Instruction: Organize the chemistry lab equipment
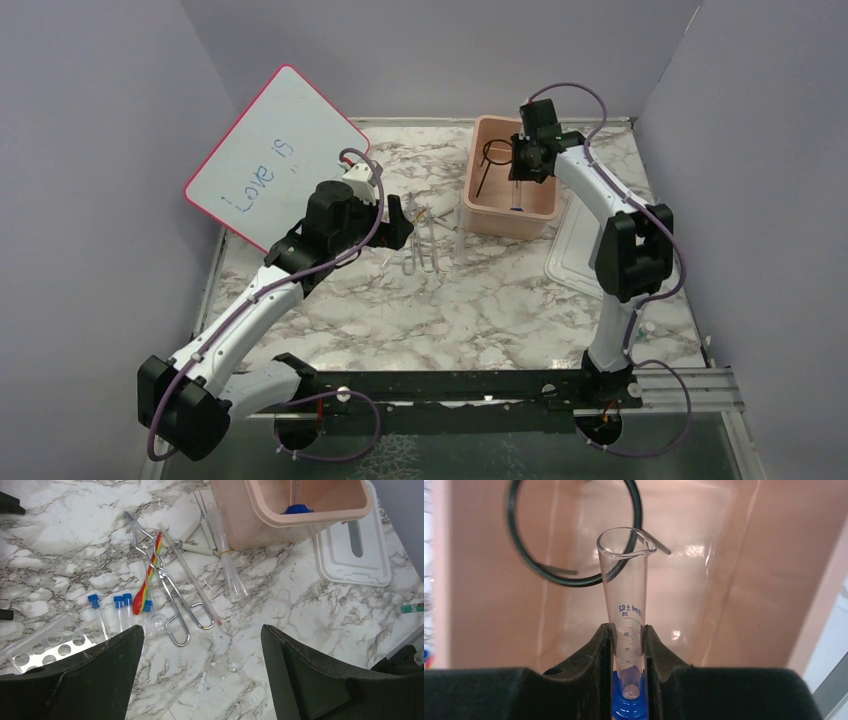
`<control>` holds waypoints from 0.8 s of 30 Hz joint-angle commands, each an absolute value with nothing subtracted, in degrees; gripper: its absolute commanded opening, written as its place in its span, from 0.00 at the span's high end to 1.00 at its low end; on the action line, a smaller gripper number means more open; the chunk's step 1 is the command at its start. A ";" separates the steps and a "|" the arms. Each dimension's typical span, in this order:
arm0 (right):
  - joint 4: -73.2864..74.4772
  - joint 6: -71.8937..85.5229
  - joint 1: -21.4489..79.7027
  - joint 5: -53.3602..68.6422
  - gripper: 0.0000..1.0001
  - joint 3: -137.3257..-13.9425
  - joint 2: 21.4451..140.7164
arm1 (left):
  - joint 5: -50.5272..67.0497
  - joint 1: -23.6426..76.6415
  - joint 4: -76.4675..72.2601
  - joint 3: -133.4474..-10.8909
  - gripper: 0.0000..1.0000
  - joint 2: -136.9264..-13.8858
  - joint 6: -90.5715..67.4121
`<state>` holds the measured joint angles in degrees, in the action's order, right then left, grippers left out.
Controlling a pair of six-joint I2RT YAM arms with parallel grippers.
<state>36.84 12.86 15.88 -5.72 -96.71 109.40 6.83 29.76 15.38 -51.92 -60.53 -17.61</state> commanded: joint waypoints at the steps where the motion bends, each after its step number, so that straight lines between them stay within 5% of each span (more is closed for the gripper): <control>1: 38.54 11.61 13.31 -4.20 0.88 -98.32 113.71 | 5.93 29.71 15.43 -51.22 0.11 -61.29 -17.49; 14: 38.02 12.98 12.31 -5.76 0.73 -99.62 121.55 | 5.52 29.71 15.81 -51.10 0.11 -62.75 -16.79; 20: 36.07 14.89 12.33 -7.20 0.55 -97.62 116.89 | 5.06 29.71 15.98 -51.20 0.10 -62.68 -16.74; 24: 35.46 16.01 12.38 -6.84 0.52 -96.04 111.39 | 4.95 29.71 16.33 -51.26 0.10 -62.61 -16.53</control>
